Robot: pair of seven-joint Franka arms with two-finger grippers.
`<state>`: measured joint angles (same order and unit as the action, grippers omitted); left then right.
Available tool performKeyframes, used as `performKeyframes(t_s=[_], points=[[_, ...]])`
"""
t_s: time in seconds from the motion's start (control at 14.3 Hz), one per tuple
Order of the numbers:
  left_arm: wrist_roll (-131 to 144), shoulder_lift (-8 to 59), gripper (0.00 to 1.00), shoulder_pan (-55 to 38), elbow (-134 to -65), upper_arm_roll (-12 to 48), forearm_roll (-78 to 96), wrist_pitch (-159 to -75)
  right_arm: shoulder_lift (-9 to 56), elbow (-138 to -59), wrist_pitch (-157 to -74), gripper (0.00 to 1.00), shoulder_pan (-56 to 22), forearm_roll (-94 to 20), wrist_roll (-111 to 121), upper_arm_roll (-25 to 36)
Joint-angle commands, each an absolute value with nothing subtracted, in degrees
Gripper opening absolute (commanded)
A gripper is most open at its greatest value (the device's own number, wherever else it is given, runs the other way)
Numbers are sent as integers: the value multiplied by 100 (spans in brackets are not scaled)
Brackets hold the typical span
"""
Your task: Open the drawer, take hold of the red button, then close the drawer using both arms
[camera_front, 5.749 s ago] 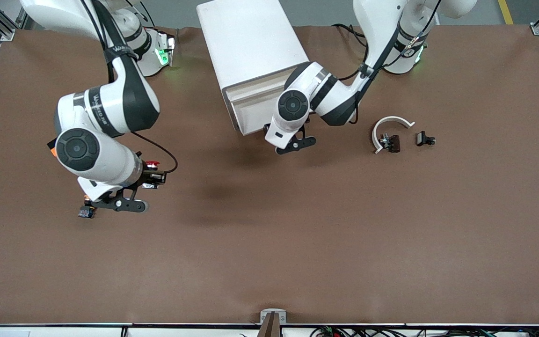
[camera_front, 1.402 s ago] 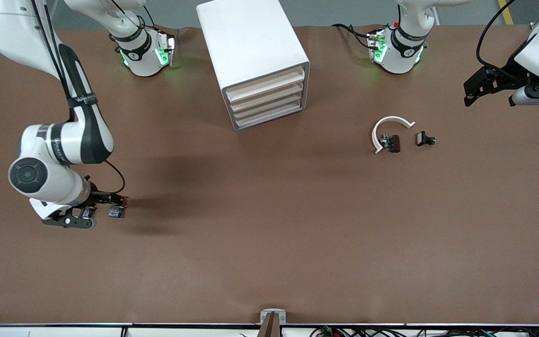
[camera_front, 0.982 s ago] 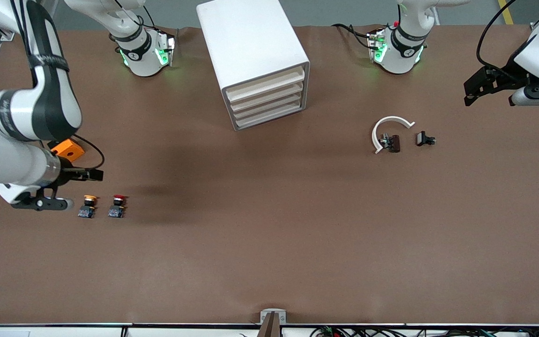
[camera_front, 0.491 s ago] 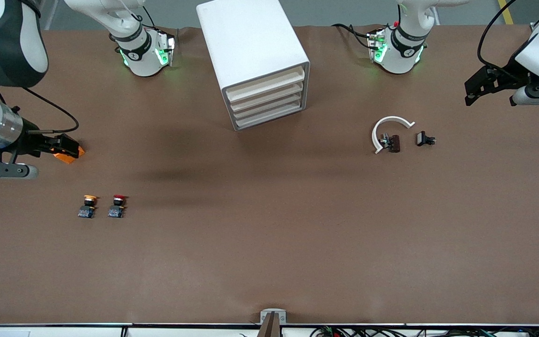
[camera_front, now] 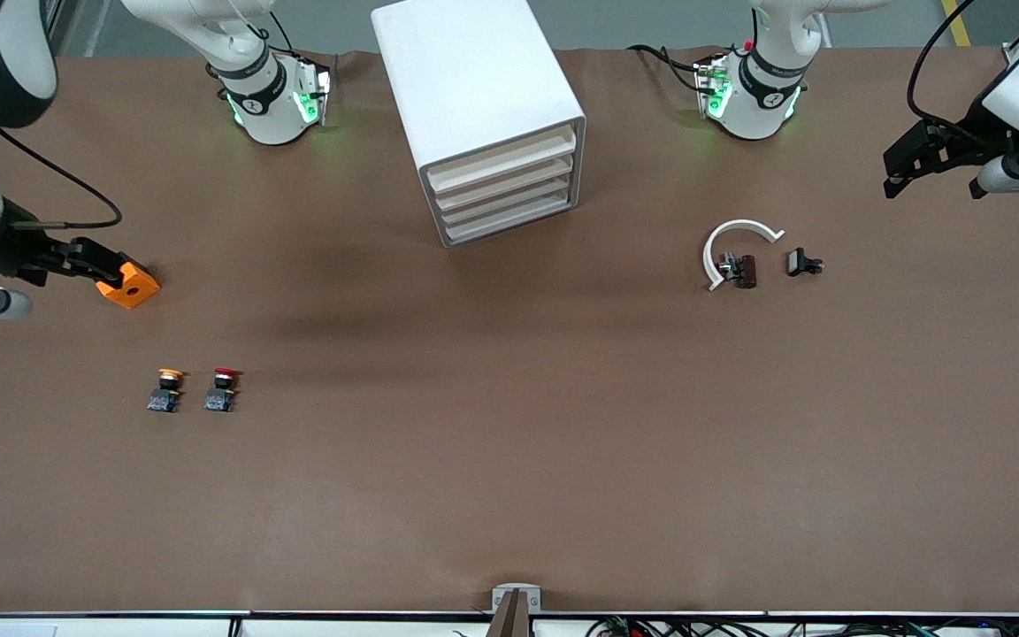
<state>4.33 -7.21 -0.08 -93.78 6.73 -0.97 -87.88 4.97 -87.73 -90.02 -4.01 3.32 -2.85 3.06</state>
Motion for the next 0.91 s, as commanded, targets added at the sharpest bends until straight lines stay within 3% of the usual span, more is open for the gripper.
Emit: performKeyframes(t_s=[0.0, 0.84], points=[[308, -581, 100, -26, -9133, 642, -123, -8719, 501, -8219, -8631, 100, -238, 273, -184, 272], [334, -492, 100, -26, -9026, 642, -123, -8587, 123, -8376, -8192, 100, -18, -185, -580, 272]])
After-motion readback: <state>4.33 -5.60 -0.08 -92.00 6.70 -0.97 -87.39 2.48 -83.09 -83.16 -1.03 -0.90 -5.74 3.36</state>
